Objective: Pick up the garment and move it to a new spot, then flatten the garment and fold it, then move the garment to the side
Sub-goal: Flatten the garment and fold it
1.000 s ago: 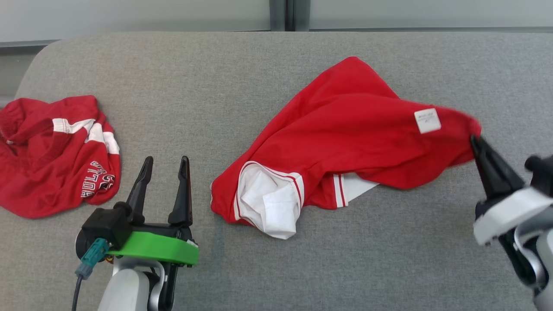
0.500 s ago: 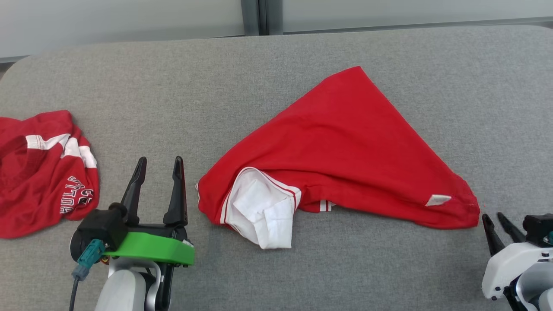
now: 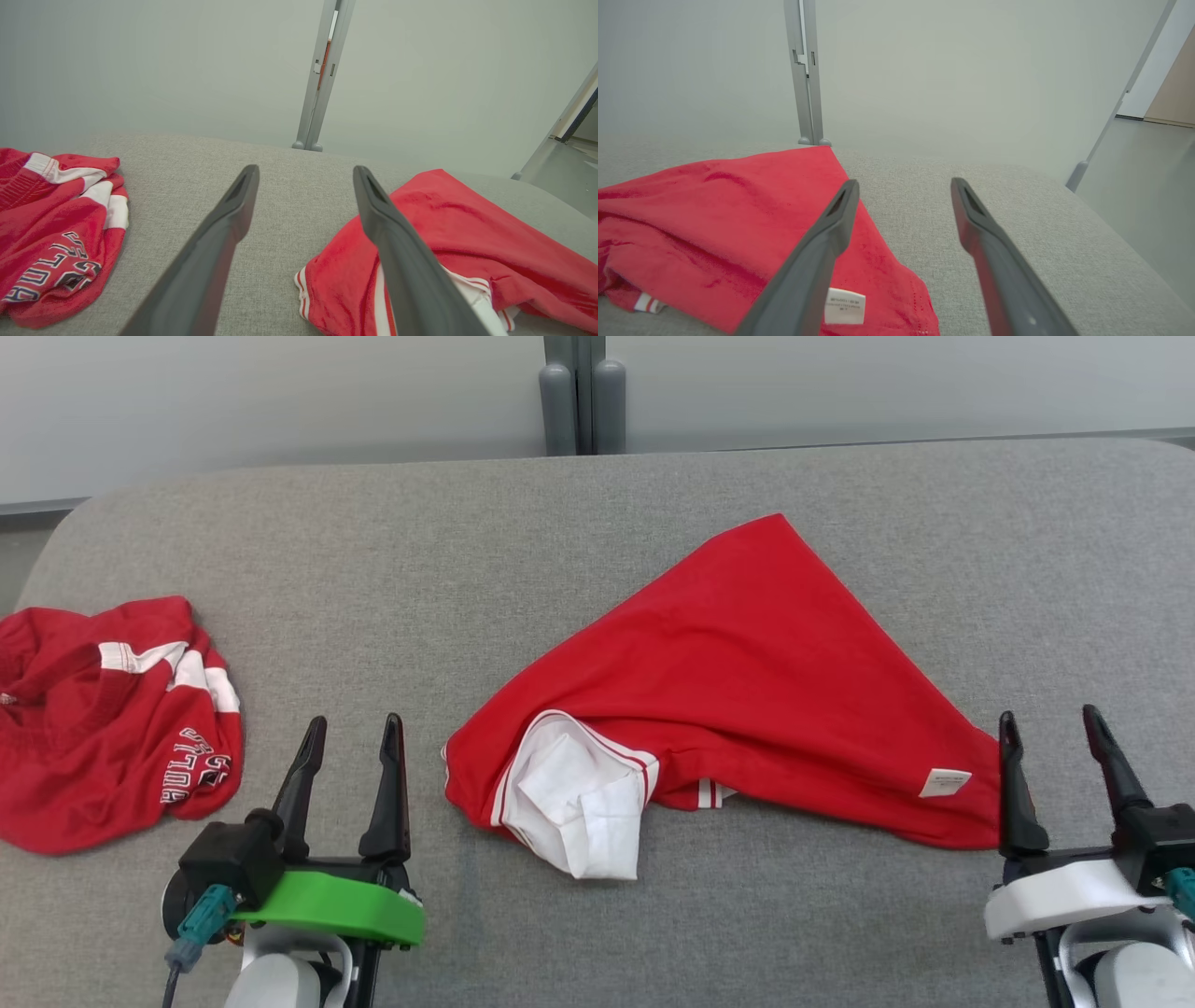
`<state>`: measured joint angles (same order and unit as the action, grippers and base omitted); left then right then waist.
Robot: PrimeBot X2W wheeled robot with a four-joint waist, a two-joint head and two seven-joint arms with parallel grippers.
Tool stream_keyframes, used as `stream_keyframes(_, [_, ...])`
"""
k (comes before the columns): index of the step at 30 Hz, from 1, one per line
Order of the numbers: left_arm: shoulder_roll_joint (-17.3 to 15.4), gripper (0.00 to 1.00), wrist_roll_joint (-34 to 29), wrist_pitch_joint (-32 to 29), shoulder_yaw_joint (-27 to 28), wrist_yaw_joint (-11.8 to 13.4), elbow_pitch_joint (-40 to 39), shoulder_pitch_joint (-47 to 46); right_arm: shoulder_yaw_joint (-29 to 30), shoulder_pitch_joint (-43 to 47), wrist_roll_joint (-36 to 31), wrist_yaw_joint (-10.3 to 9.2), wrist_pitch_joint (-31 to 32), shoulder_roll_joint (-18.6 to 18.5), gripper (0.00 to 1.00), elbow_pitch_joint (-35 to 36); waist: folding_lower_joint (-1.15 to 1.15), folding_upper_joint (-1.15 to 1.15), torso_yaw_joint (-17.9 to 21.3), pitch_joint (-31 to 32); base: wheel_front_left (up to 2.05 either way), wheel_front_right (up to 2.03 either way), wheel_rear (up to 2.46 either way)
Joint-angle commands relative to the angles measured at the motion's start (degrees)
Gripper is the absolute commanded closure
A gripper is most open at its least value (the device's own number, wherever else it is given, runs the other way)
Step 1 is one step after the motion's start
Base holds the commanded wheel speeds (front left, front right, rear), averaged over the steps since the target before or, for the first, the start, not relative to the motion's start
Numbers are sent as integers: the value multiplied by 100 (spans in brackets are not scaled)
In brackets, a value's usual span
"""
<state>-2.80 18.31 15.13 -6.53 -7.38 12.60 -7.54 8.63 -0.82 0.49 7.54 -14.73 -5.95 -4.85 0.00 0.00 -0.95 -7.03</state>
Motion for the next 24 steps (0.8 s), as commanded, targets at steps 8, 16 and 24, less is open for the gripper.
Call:
stream_keyframes(8, [-17,0,-102,2,135,-16,-36,347,-483,99,-52,-10,-50,190,0,-124,0,0,-41,262,0,0,0])
stream_keyframes(16, [-17,0,-90,1,-63,-16,37,414,-475,76,-10,-10,-50,215,0,-146,0,0,-75,313,0,0,0])
stream_keyframes(24, [-88,0,66,2,-1206,-16,636,-86,-428,91,4,-10,-50,224,0,-72,0,0,28,208,0,0,0])
